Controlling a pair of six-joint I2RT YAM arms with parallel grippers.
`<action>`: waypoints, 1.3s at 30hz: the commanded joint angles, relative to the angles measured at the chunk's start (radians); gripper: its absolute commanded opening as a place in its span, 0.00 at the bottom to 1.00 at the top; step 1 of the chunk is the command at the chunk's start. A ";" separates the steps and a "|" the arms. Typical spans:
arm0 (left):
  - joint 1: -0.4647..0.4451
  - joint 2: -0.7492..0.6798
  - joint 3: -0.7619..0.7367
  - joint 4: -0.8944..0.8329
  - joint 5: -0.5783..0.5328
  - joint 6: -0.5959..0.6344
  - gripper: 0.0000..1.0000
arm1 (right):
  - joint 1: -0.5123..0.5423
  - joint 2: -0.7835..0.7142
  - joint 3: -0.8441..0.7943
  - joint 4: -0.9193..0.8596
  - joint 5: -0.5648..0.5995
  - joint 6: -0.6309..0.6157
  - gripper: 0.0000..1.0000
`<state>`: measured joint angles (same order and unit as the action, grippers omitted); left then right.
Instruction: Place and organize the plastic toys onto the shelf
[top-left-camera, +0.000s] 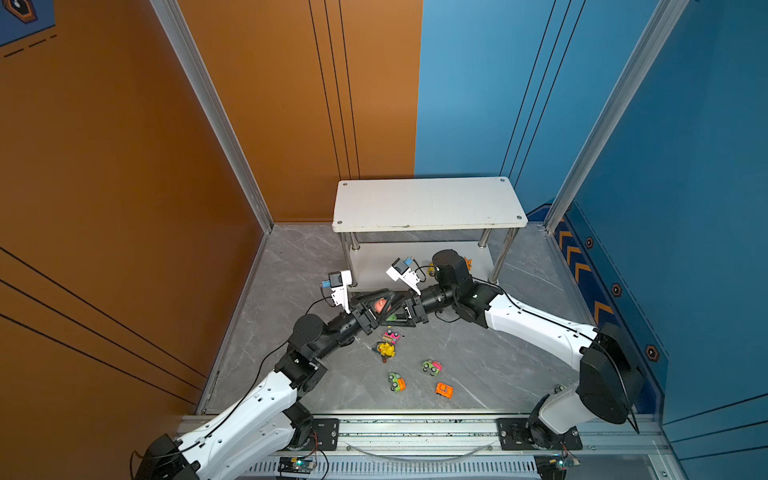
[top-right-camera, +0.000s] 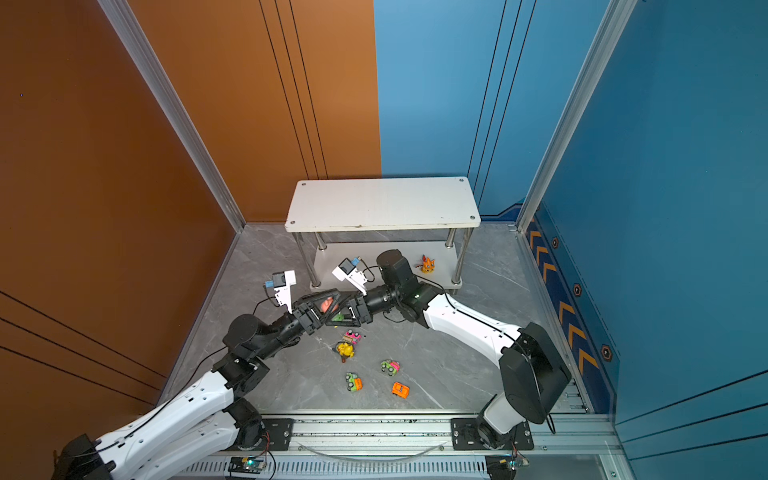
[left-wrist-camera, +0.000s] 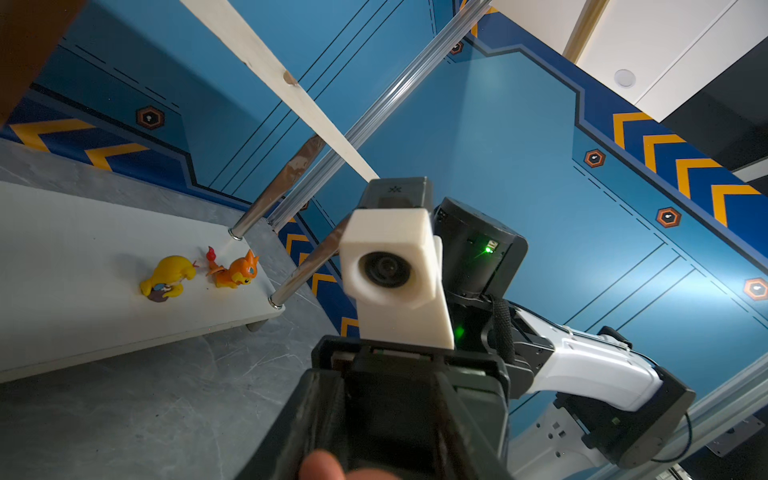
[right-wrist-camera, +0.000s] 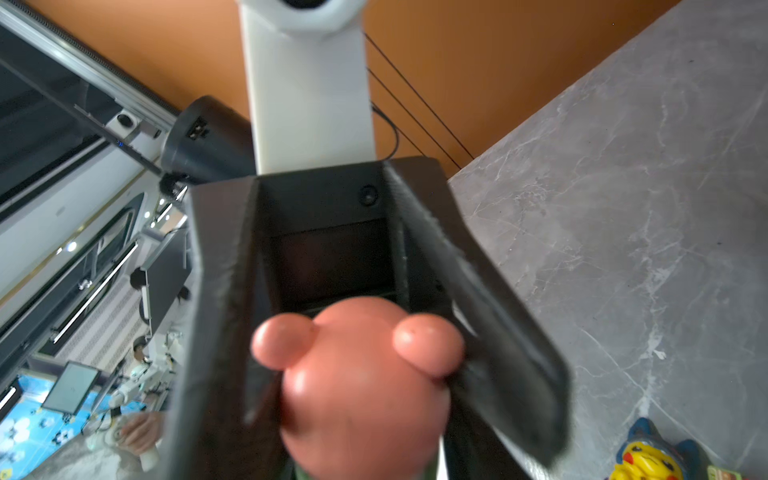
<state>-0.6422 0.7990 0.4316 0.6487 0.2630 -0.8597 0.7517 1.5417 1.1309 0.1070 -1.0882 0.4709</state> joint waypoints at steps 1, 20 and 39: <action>-0.056 -0.025 0.067 -0.128 -0.064 0.159 0.00 | -0.001 -0.056 -0.034 -0.020 0.211 -0.004 0.76; -0.218 0.082 0.194 -0.357 -0.394 0.308 0.00 | 0.244 -0.277 -0.104 -0.212 1.089 -0.303 0.76; -0.176 0.123 0.171 -0.266 -0.352 0.122 0.00 | 0.232 -0.249 -0.165 0.066 0.953 -0.200 0.42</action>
<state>-0.8139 0.9131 0.5991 0.3557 -0.1661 -0.6987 0.9993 1.2846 0.9775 0.0124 -0.1097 0.2176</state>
